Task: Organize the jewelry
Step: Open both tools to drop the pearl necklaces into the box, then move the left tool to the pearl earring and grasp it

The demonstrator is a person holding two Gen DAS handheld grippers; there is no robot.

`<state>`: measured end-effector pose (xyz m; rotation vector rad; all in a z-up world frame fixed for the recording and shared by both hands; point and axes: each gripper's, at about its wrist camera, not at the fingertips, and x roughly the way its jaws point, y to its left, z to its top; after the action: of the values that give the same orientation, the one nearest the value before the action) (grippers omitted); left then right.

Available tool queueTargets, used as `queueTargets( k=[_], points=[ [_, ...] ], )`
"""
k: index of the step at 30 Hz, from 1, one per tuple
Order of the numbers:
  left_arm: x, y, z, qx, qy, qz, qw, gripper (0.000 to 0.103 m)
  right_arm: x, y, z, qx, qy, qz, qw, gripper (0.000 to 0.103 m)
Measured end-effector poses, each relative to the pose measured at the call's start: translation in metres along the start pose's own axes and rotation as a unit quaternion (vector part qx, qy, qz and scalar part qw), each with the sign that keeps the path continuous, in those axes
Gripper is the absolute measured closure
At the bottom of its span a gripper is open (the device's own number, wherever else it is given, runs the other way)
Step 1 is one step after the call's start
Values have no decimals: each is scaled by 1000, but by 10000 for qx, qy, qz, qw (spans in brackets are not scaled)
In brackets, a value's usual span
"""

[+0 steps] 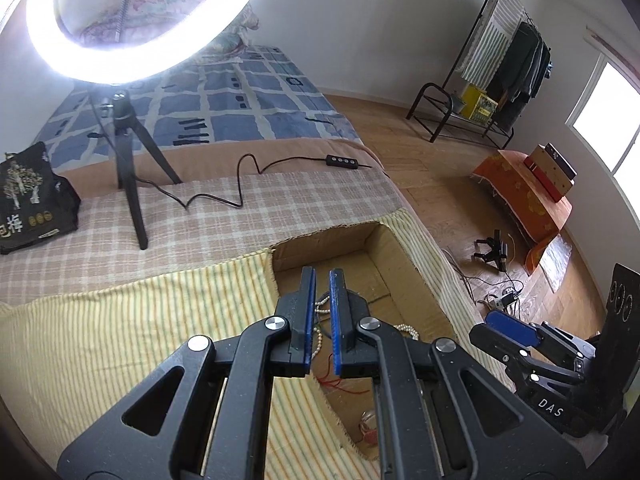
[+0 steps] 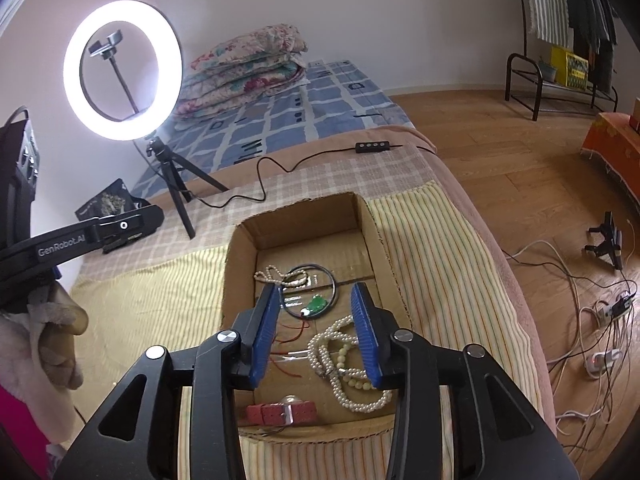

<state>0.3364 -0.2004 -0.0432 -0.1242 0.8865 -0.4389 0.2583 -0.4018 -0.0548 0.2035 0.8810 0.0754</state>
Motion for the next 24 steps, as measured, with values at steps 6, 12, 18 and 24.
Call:
queueTargets(
  k=[6, 12, 18, 24],
  points=[
    [-36, 9, -7, 25, -162, 58, 9998, 99, -16, 14, -2, -123, -74, -55, 9999, 57],
    [-77, 24, -22, 205, -300, 238, 9991, 98, -30, 35, -7, -267, -200, -91, 9994, 44],
    [-113, 54, -46, 281, -334, 473, 9979, 59, -37, 61, -17, -383, -267, 101, 9989, 34],
    [-142, 100, -79, 218, -235, 795, 9963, 59, -30, 96, -39, -843, -34, 460, 9954, 31]
  ],
)
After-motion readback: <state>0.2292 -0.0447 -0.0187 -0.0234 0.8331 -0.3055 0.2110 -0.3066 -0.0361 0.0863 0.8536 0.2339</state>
